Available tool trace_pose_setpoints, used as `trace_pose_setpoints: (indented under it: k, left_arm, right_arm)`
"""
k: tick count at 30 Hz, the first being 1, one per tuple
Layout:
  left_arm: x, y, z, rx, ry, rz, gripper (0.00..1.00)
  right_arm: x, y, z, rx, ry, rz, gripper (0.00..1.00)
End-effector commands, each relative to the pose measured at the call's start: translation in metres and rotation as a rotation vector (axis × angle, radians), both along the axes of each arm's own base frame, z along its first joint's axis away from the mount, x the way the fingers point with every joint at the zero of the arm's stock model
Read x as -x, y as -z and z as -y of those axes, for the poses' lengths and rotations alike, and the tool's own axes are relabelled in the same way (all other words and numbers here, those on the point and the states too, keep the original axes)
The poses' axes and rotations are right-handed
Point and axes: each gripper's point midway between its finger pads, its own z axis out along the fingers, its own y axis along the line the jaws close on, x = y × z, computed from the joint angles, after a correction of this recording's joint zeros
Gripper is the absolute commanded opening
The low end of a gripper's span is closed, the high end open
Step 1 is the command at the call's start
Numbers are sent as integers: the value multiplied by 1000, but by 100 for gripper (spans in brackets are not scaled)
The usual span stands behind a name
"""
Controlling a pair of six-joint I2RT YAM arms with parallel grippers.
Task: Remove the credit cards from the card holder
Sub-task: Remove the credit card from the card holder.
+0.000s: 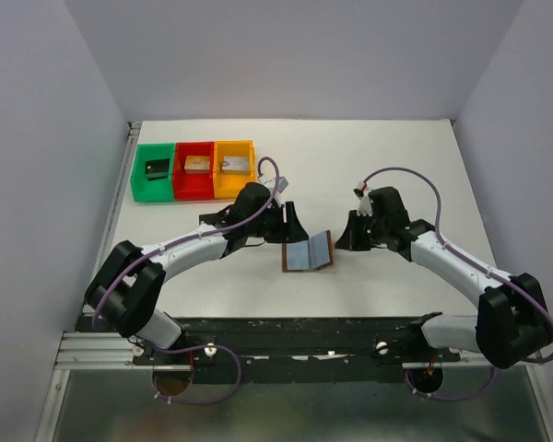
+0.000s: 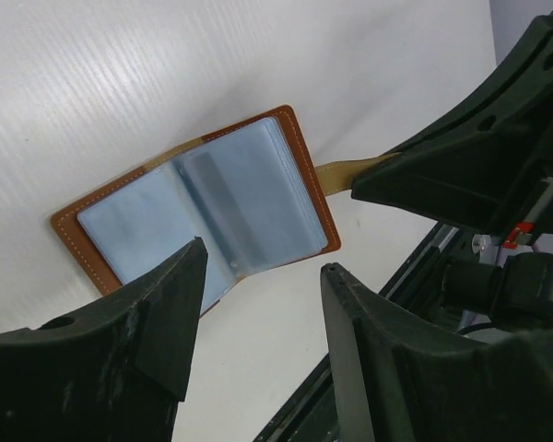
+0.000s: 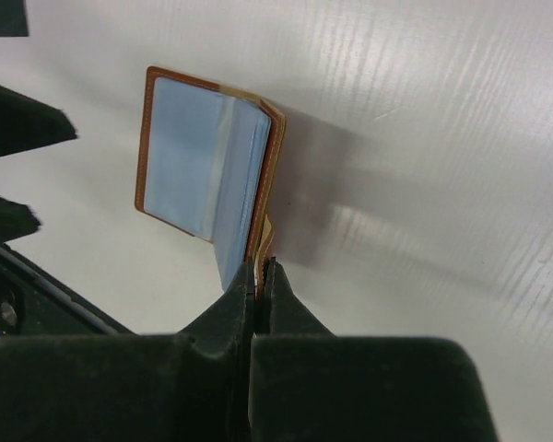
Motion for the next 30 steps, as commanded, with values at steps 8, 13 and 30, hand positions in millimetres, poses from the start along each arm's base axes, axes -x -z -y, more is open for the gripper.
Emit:
trace_pose_setpoints:
  k: [8, 13, 30]
  left_arm:
    - [13, 19, 29, -77, 180, -16, 64]
    - [12, 27, 37, -113, 203, -24, 64]
    - [9, 49, 47, -180, 231, -48, 64]
  right_arm:
    - [2, -23, -18, -110, -89, 51, 0]
    - [1, -26, -24, -137, -110, 51, 0]
    - [2, -23, -27, -146, -120, 33, 0]
